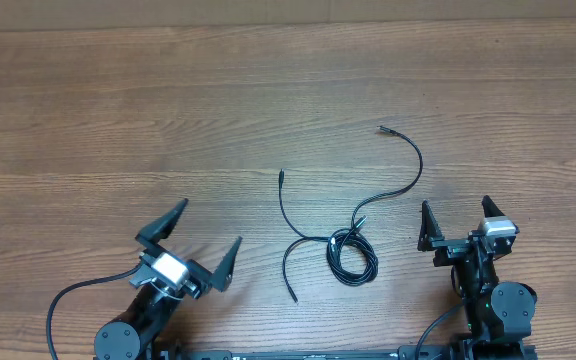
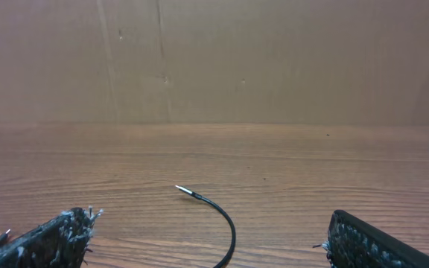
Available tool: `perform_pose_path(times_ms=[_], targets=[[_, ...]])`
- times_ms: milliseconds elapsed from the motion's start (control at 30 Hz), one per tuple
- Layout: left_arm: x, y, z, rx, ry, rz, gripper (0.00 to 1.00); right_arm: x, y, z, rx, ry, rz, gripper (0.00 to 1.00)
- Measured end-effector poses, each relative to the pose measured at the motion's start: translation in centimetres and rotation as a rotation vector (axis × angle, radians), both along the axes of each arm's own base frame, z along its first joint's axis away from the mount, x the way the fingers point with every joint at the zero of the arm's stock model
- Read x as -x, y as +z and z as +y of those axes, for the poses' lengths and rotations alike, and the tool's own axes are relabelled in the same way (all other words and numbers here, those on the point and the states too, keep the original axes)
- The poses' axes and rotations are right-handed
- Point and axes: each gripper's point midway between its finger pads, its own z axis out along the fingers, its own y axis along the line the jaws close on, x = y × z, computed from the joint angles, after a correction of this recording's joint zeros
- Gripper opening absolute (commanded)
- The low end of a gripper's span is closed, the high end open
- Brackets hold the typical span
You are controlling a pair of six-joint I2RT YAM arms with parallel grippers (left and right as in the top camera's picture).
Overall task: Untangle cables
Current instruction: 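Move the left gripper over the coiled black cable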
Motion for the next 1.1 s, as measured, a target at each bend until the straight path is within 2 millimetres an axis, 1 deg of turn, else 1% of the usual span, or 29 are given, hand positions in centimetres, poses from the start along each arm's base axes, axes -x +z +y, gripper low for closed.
perform_pose_path(times_ms=[133, 233, 367, 500, 633, 833, 1000, 1100], targets=[[0.8, -0.2, -1.1, 0.004, -0.085, 0.039, 1.0, 0.0, 0.0, 0.0, 0.0, 0.0, 0.0, 1.0], [1.5, 0.4, -1.7, 0.004, -0.132, 0.076, 1.0, 0.0, 0.0, 0.0, 0.0, 0.0, 0.0, 1.0], [2.4, 2.6, -2.5, -0.011, -0.193, 0.089, 1.0, 0.0, 0.0, 0.0, 0.0, 0.0, -0.001, 1.0], [2.5, 4.3, -3.2, -0.027, -0.257, 0.121, 0.99, 0.0, 0.0, 0.0, 0.0, 0.0, 0.0, 1.0], [1.2, 5.1, -3.6, -0.02, -0.314, 0.228, 1.0, 0.0, 0.0, 0.0, 0.0, 0.0, 0.0, 1.0], [-1.7, 5.4, -3.9, 0.024, -0.362, 0.44, 1.0, 0.0, 0.0, 0.0, 0.0, 0.0, 0.0, 1.0], [-3.2, 6.3, -5.8, 0.027, -0.434, 0.555, 1.0, 0.0, 0.0, 0.0, 0.0, 0.0, 0.0, 1.0], [-3.6, 5.4, -7.5, 0.008, -0.45, 0.667, 1.0, 0.0, 0.0, 0.0, 0.0, 0.0, 0.0, 1.0]])
